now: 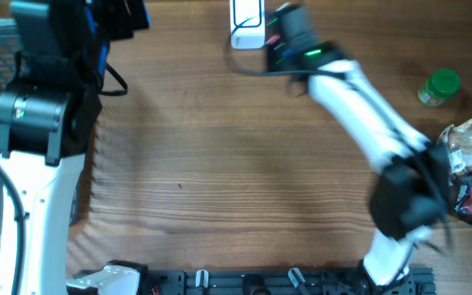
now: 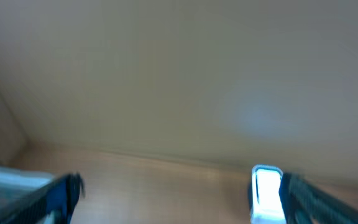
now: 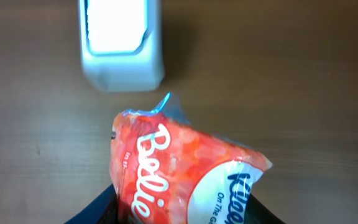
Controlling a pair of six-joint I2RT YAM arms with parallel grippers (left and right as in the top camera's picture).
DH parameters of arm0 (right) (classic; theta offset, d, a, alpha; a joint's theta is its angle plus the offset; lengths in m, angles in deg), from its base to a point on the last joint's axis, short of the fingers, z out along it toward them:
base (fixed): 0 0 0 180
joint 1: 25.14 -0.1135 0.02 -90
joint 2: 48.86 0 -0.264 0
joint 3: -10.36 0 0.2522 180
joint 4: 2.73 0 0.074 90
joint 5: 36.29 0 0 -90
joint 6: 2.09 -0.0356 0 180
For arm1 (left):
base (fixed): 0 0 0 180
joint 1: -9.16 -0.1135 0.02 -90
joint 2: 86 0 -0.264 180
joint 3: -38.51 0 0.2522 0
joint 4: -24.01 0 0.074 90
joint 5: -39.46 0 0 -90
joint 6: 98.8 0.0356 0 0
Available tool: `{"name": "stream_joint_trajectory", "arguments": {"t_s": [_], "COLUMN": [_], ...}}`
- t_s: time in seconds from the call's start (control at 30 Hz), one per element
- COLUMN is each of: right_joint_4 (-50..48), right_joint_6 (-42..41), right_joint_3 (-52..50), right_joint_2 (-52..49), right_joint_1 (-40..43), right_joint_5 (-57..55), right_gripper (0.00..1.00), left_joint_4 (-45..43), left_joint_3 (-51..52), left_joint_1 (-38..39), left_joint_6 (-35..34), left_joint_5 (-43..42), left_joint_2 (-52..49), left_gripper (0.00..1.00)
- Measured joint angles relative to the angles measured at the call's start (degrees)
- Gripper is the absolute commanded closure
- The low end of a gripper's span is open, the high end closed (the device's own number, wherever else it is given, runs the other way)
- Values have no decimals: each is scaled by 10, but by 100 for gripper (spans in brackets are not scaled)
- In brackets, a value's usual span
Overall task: Scan the item barcode
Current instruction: 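Carry the Kleenex pack right and drop it on the pile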
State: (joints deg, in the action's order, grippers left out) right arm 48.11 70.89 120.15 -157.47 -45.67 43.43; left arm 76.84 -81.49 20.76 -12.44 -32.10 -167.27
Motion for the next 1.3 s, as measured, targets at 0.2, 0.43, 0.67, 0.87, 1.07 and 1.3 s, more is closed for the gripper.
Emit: {"name": "stream_joint_trajectory", "arguments": {"t_s": [0.2, 0.43, 0.67, 0.87, 1.07, 1.3], "right_joint_4": [143, 177, 172, 83, 33, 41], "right_joint_6": [57, 126, 146, 132, 119, 115], "right_joint_3": [9, 1, -45, -212, -248, -248], "right_joint_2": [162, 153, 153, 149, 149, 153], "right_joint_1": [175, 300, 398, 508, 551, 557], "right_joint_5": [-31, -33, -32, -16, 4, 44], "right_gripper": [68, 72, 71, 61, 0, 0], "left_joint_4": [-22, 34, -104, -84, -33, -12], "left_joint_3": [-3, 53, 297, 362, 365, 390], "left_joint_1": [0, -1, -130, -346, -470, -435], "left_joint_6": [119, 154, 154, 111, 99, 116], "left_joint_5": [68, 2, -121, -270, -426, -499], "left_joint_2": [40, 215, 577, 632, 634, 687], "left_gripper": [0, 0, 0, 0, 0, 0]}}
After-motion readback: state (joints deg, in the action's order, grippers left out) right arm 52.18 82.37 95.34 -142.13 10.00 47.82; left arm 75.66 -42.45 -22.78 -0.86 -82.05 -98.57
